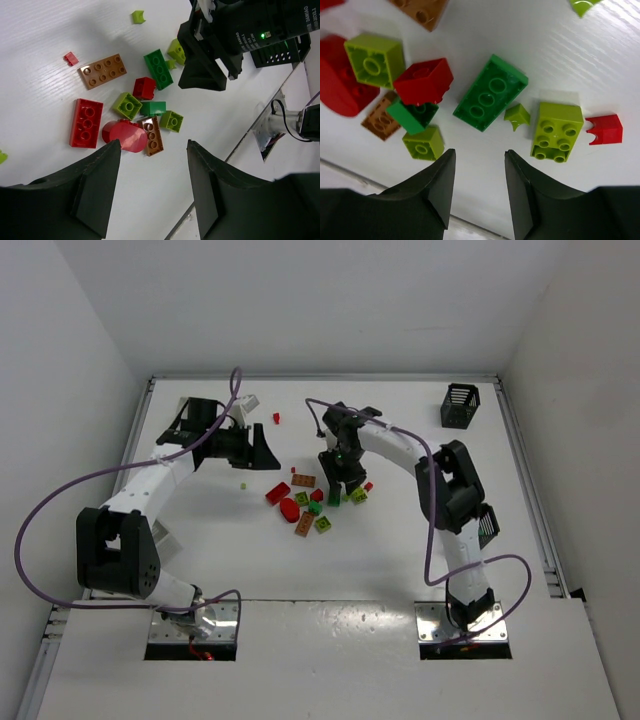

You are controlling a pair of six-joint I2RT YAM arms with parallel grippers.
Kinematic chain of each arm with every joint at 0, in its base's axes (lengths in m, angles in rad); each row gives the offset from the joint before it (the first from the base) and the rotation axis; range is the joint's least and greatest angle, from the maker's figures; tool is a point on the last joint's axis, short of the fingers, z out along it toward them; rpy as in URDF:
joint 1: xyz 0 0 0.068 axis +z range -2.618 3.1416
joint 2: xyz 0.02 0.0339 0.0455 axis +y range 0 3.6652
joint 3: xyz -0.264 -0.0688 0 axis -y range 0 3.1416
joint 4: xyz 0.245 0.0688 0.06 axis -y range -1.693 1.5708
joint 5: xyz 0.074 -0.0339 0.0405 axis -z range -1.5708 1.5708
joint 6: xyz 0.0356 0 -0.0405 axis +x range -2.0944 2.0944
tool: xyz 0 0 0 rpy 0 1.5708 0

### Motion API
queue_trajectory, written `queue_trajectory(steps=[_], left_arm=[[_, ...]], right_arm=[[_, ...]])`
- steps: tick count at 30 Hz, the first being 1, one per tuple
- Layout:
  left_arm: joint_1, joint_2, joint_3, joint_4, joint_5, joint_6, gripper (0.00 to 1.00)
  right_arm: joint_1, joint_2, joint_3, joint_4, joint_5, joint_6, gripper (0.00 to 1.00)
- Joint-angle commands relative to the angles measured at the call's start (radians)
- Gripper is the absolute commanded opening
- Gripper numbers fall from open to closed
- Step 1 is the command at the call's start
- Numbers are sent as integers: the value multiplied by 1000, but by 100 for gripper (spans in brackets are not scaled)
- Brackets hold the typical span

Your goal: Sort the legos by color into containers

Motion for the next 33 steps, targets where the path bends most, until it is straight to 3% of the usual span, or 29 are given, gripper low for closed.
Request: queue_trajectory(steps=[1, 6, 11, 18, 23, 28, 33], left_arm=[[12, -30, -10, 33, -3, -17, 61], [12, -50, -19, 33, -13, -17, 61], [21, -50, -19, 33, -23, -17, 61], [21, -50, -19, 33, -23, -17, 61], [21, -40, -19, 33, -23, -17, 61], [21, -40, -19, 33, -32, -17, 61], [21, -40, -28, 33, -32, -8, 61]], right_arm=[[12, -12, 42, 41, 114, 198, 44], [12, 64, 128, 41, 157, 229, 49], [2, 122, 151, 41, 154, 248, 66], [-8, 163, 180, 41, 145, 266, 66], [-8, 182, 189, 41, 145, 275, 58], [-8, 203, 179, 41, 134, 275, 44], [-8, 168, 140, 41, 114, 275, 18]])
